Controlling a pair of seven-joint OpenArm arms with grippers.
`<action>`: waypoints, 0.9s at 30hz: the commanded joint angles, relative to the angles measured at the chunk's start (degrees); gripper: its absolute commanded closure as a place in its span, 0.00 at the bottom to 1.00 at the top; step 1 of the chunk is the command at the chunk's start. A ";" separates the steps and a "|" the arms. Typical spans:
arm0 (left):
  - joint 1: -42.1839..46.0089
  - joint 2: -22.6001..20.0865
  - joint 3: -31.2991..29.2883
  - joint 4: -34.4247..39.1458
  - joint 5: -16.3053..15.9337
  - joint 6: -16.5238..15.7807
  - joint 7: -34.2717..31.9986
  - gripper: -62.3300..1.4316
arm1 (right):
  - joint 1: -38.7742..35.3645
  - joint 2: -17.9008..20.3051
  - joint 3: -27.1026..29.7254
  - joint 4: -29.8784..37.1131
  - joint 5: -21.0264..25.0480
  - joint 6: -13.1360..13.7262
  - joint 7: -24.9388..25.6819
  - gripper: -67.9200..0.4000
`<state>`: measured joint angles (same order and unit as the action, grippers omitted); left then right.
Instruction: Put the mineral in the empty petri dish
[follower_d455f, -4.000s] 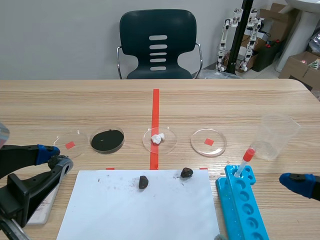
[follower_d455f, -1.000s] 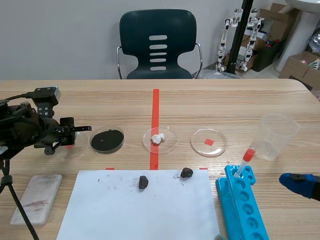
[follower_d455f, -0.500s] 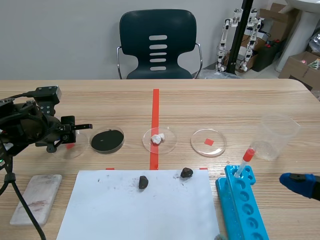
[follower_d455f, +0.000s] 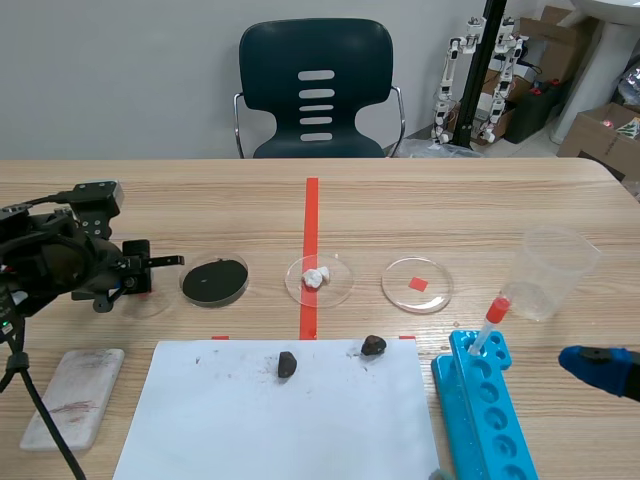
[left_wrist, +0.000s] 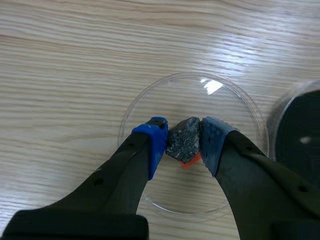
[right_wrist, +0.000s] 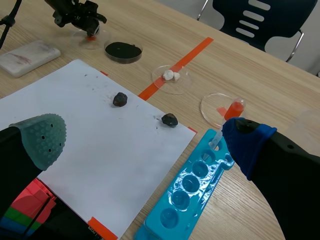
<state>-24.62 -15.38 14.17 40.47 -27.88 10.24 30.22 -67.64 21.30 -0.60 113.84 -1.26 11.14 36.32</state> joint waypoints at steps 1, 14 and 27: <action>-1.11 0.46 -0.68 0.66 0.04 -0.61 -0.35 0.80 | 0.04 0.00 0.22 0.79 0.39 -0.20 0.85 0.00; -1.11 0.59 -0.68 0.66 0.07 -0.55 -0.20 0.66 | 0.04 0.00 0.22 0.79 0.39 -0.20 0.85 0.00; -1.11 0.39 -0.70 0.76 0.07 -0.50 -0.22 0.52 | 0.04 0.00 0.22 0.79 0.39 -0.20 0.85 0.00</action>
<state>-24.62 -14.61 14.17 40.47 -27.88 9.85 30.44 -67.64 21.30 -0.60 113.84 -1.26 11.16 36.32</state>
